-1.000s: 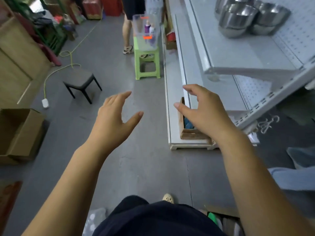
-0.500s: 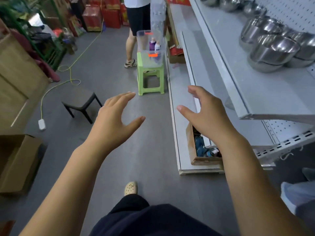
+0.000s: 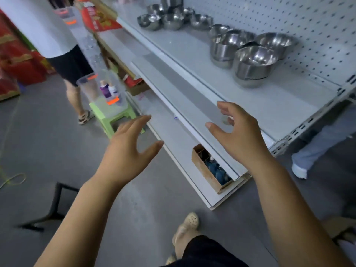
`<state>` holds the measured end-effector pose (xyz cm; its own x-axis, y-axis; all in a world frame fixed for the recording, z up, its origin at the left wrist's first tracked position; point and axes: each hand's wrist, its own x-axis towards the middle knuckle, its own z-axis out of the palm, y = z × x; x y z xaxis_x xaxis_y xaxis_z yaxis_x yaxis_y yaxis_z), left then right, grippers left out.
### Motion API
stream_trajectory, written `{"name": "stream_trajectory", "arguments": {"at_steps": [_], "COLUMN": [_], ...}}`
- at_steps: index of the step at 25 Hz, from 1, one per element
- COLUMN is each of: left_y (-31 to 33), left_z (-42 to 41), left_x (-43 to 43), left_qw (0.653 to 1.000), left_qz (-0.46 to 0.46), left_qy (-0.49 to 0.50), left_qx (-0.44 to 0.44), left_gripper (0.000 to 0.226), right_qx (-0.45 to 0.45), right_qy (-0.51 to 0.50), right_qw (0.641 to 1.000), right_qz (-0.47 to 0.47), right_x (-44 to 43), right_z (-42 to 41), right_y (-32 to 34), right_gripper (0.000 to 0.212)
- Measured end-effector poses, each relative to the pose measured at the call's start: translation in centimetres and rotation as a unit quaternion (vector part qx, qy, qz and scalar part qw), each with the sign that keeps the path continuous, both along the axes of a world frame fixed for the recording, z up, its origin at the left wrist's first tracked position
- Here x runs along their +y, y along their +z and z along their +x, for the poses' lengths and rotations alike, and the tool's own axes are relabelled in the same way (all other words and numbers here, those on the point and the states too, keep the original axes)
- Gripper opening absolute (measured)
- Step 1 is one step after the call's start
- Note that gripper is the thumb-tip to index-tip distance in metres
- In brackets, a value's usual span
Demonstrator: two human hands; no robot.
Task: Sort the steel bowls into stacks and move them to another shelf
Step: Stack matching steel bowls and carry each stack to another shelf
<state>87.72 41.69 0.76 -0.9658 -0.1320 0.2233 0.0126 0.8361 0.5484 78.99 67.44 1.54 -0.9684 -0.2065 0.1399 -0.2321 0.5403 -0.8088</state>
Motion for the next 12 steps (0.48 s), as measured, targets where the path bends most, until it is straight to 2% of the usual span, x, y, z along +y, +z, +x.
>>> {"name": "stream_trajectory", "arguments": {"at_steps": [6,9,12], "left_y": [0.8,1.2,0.9], "left_z": [-12.5,-17.8,-22.7], "left_x": [0.2,-0.8,-0.8], "left_qw": [0.994,0.99,0.988], "left_qz": [-0.011,-0.02,-0.008], "left_qy": [-0.107,-0.133,-0.145], "left_qx": [0.032,0.041,0.045], "left_gripper": [0.07,0.07,0.071], "right_qx": [0.064,0.123,0.141], "right_qy": [-0.117,-0.208,-0.262], "right_qw": [0.99,0.969,0.954], "right_qz": [-0.037,-0.052,-0.038], "right_x": [0.8,1.8,2.7], "right_z": [-8.1,-13.3,-17.2], "right_y": [1.0,1.3,2.3], "right_gripper": [0.048,0.042,0.042]}}
